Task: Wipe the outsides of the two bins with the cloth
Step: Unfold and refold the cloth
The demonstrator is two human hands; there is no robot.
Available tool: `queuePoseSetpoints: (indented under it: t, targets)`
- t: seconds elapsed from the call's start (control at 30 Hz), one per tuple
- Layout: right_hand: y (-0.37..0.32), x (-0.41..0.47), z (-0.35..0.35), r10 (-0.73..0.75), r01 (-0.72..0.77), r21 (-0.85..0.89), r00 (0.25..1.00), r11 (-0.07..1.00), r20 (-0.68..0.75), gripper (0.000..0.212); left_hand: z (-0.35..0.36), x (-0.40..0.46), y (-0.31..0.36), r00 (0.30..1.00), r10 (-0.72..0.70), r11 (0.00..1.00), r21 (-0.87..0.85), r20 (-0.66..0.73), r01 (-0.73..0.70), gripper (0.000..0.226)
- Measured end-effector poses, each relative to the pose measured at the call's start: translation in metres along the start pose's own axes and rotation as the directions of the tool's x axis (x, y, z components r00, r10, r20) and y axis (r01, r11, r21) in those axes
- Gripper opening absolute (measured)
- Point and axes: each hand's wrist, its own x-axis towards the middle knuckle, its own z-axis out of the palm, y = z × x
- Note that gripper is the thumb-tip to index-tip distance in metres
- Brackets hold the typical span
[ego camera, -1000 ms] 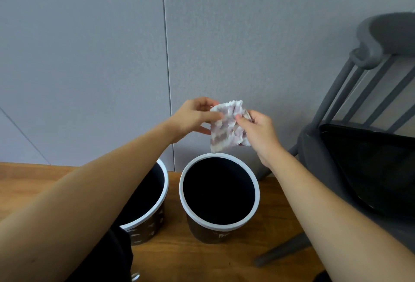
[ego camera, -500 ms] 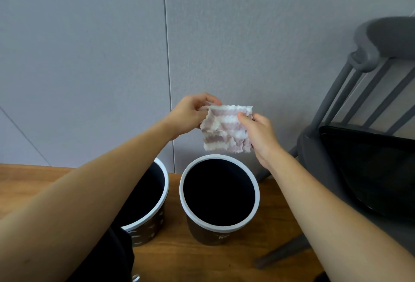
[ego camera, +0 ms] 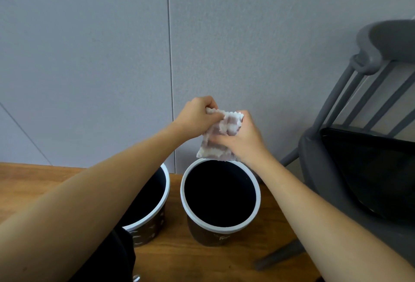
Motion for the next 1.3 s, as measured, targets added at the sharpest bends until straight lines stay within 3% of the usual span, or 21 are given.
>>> queuePoseSetpoints:
  t: [0.1,0.3,0.47,0.6,0.67,0.77,0.83,0.93,1.07,1.17,1.3]
  targets:
    - [0.005,0.007,-0.006,0.013,-0.011,0.033,0.998,0.999,-0.061,0.032,-0.006,0.0,-0.001,0.997,-0.006,0.998,-0.066,0.072,0.011,0.019]
    - [0.01,0.01,-0.019,0.093,-0.1,0.293,0.995,0.951,0.039,0.018,-0.023,0.002,-0.016,0.983,-0.003,0.963,-0.264,0.186,0.053,0.017]
    - [0.007,0.007,-0.021,0.055,-0.1,0.378,0.99,0.92,0.126,0.012,-0.014,0.003,-0.018,1.0,-0.007,0.998,-0.067,0.027,0.009,0.023]
    - [0.005,0.006,-0.019,0.064,-0.103,0.399,0.992,0.911,0.111,0.013,-0.001,-0.004,-0.009,0.976,0.168,0.956,0.263,-0.137,-0.127,0.026]
    - [0.004,0.005,-0.019,0.066,-0.102,0.422,0.993,0.901,0.098,0.014,0.006,-0.008,0.0,0.963,0.207,0.938,0.314,-0.173,-0.145,0.025]
    - [0.002,0.004,-0.02,0.076,-0.112,0.486,0.993,0.867,0.095,0.018,0.015,-0.014,0.007,0.992,0.122,0.983,0.135,0.001,-0.121,0.023]
    - [0.002,0.005,-0.022,0.071,-0.115,0.495,0.992,0.862,0.106,0.021,0.02,-0.02,0.009,0.987,0.11,0.982,0.141,0.121,-0.127,0.032]
    - [0.001,0.003,-0.021,0.068,-0.107,0.494,0.993,0.863,0.096,0.024,0.024,-0.021,0.008,0.981,0.089,0.984,0.141,0.17,-0.113,0.046]
    - [-0.001,0.004,-0.024,0.101,-0.107,0.459,0.994,0.882,0.038,0.024,0.013,-0.013,0.005,0.974,0.042,0.987,-0.159,0.222,-0.006,0.033]
    - [0.001,0.008,-0.029,0.151,-0.132,0.444,0.989,0.886,-0.006,0.021,0.0,-0.006,-0.001,0.985,-0.009,0.962,-0.266,0.171,0.055,0.013]
    - [0.005,0.013,-0.036,0.161,-0.122,0.41,0.985,0.904,-0.06,0.024,-0.023,0.007,-0.015,0.993,-0.111,0.965,-0.242,-0.031,0.101,0.015]
